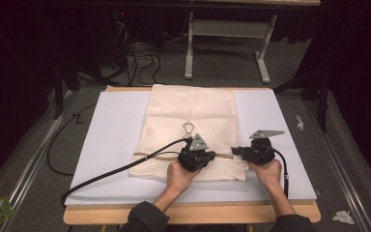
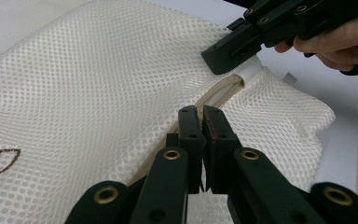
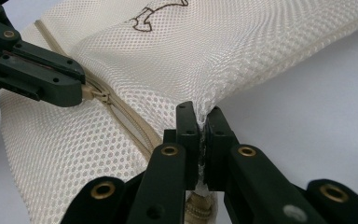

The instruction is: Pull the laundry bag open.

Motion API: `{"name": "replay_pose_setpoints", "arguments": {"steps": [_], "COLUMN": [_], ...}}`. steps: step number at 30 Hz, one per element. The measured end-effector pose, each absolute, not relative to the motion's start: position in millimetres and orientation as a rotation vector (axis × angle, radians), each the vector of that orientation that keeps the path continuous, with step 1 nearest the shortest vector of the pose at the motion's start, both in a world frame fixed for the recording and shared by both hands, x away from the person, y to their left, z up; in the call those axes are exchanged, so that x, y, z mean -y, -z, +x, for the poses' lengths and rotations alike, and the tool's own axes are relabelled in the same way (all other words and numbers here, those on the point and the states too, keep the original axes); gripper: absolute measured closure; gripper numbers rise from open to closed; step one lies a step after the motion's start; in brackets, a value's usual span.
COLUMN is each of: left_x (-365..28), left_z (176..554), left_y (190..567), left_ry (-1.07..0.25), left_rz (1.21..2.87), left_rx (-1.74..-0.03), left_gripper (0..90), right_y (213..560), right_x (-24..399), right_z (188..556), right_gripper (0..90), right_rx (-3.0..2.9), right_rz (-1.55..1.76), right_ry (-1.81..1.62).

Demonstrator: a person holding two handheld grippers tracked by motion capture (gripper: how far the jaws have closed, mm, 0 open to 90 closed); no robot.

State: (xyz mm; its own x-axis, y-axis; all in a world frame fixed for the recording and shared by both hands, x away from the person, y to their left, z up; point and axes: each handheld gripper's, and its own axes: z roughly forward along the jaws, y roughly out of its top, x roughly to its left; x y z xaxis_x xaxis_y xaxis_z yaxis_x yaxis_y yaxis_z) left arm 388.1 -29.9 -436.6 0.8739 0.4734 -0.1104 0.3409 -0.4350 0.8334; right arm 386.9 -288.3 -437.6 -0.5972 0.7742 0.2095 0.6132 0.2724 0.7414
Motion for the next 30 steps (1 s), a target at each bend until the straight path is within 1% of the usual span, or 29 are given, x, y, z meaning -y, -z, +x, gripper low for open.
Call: {"name": "replay_pose_setpoints", "arguments": {"steps": [30], "left_x": [15], "left_z": [387], "left_y": [429], "left_ry": [-0.185], "left_rz": [2.061], "left_rx": [-0.596], "left_gripper": [87.3], "right_y": [438], "right_x": [288], "right_z": [388], "right_gripper": [88.2], "right_rx": [-2.343], "right_rz": [1.294], "right_ry": [-1.23]}}
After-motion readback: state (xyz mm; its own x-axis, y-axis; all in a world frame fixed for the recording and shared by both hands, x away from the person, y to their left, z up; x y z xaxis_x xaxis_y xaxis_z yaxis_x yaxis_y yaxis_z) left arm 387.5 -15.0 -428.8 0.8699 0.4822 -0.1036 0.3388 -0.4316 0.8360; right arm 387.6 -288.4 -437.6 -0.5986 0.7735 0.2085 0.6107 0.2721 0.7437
